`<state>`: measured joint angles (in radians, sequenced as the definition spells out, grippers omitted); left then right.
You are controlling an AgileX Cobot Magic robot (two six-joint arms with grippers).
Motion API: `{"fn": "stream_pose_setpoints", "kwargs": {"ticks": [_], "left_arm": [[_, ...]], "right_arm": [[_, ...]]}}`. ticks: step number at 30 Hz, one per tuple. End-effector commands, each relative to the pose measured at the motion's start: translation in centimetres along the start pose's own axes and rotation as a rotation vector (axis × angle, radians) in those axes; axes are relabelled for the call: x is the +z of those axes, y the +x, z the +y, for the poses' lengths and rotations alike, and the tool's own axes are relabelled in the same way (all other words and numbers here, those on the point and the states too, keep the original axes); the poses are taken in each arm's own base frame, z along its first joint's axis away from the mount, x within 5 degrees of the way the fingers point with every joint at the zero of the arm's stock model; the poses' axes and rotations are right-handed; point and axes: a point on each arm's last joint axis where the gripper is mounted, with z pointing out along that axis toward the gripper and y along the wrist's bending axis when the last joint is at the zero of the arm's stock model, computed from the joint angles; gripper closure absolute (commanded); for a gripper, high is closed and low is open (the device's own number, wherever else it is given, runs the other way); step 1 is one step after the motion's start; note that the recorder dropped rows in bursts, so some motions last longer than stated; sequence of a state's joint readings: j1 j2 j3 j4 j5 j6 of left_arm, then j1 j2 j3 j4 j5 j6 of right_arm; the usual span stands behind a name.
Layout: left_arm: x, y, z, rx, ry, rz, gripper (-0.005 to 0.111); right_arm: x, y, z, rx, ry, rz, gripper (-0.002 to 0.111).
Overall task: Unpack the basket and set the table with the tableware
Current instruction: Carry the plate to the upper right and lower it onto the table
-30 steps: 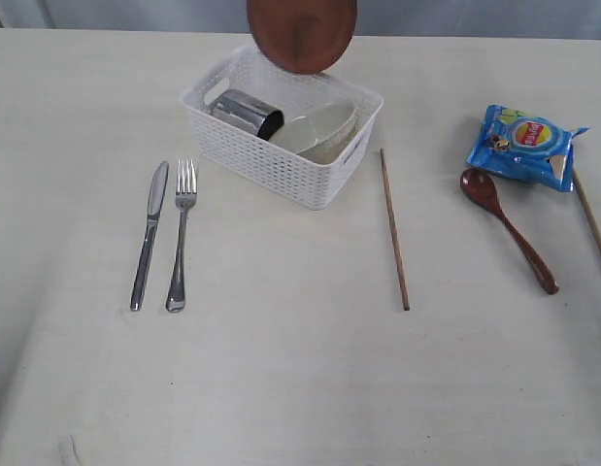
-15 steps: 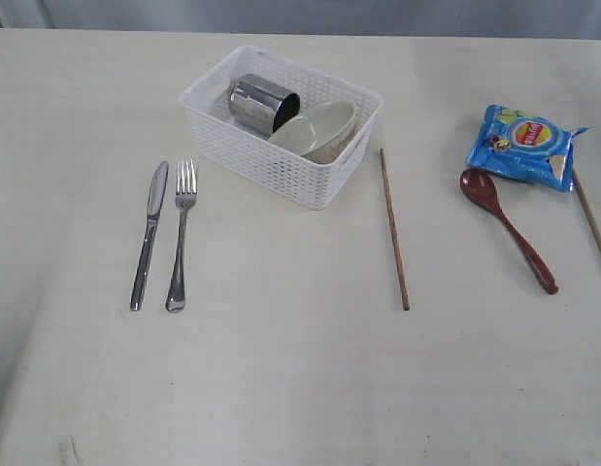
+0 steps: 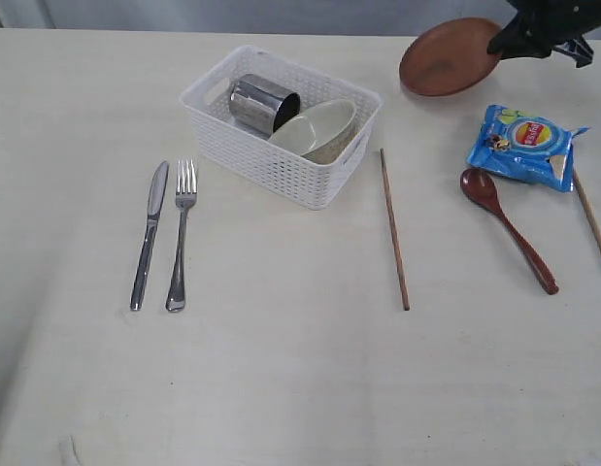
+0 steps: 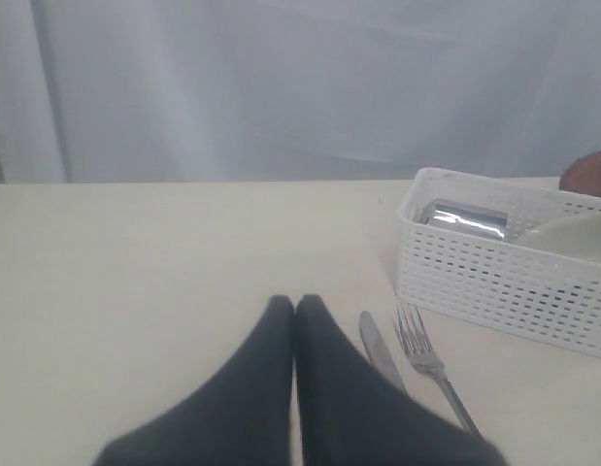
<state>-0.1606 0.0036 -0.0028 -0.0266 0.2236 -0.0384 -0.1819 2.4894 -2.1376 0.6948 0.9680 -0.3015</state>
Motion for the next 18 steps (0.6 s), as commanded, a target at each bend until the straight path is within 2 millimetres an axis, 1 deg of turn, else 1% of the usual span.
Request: {"fn": "stream_pose_setpoints", "kwargs": {"ticks": [1, 3, 6, 10, 11, 13, 17, 18], "left_arm": [[0.0, 0.0, 0.0, -0.002, 0.002, -0.011, 0.107], [0.0, 0.0, 0.0, -0.002, 0.002, -0.011, 0.107], [0.0, 0.0, 0.0, -0.002, 0.002, -0.011, 0.107], [0.0, 0.0, 0.0, -0.002, 0.002, -0.011, 0.107], [0.0, 0.0, 0.0, -0.002, 0.002, -0.011, 0.107], [0.0, 0.0, 0.0, -0.002, 0.002, -0.011, 0.107], [0.0, 0.0, 0.0, -0.002, 0.002, -0.011, 0.107], [0.0, 0.0, 0.0, -0.002, 0.002, -0.011, 0.107]], "right_arm": [[-0.2, -0.2, -1.5, -0.015, 0.069, -0.012, 0.109], [-0.5, -0.1, -2.4, 0.003, 0.134, 0.003, 0.109], [-0.6, 0.3, -3.2, 0.001, 0.219, 0.047, 0.108], [-0.7, 0.7, -3.3, -0.003, 0.234, 0.088, 0.108], [-0.7, 0.8, -3.3, 0.002, 0.227, 0.094, 0.105], [-0.6, 0.9, -3.1, 0.016, 0.206, 0.102, 0.095], [-0.7, 1.1, -3.0, 0.022, 0.196, 0.129, 0.061], [-0.8, 1.1, -3.0, 0.024, 0.2, 0.136, 0.055]]}}
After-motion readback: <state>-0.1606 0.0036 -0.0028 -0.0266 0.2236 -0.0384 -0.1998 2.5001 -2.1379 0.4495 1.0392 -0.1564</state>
